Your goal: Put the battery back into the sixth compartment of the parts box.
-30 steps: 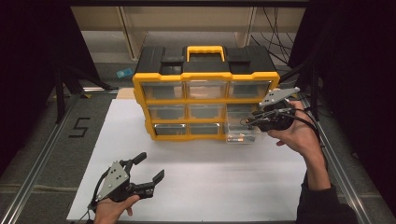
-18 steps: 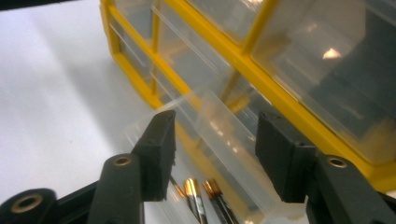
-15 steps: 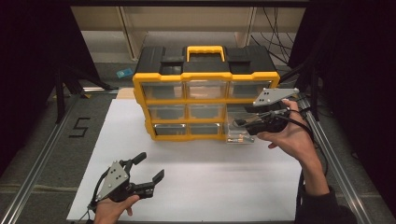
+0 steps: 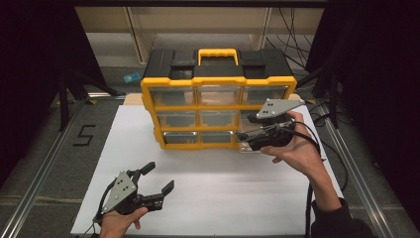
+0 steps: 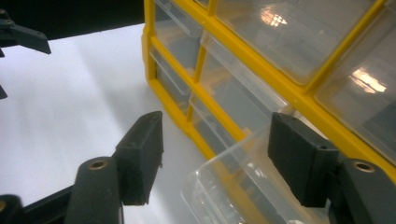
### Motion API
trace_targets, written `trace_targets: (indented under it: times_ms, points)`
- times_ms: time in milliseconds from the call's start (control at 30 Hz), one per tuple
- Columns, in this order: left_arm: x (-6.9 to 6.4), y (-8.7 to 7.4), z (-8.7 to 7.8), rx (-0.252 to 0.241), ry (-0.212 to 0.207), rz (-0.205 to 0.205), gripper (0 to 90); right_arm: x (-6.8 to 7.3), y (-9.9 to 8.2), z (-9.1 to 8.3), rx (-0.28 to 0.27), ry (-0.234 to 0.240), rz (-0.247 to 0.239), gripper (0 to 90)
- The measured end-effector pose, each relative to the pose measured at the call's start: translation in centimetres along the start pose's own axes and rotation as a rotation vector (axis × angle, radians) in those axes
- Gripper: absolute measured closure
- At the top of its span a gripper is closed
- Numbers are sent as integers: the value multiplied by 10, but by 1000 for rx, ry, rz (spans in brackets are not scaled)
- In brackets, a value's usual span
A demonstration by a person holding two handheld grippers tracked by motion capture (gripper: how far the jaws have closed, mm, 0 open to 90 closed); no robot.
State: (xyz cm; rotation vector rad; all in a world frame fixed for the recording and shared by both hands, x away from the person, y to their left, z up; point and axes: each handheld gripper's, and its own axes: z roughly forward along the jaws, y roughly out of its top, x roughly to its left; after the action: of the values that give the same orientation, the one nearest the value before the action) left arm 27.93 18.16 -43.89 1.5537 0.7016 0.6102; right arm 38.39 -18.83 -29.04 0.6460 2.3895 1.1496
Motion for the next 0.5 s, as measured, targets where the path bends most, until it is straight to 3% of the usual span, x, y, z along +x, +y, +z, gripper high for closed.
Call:
trace_targets:
  times_ms: [500]
  points:
    - [0, 0, 0, -1, 2, -5, 165, 16, -16, 7, -70, 11, 23, 329]
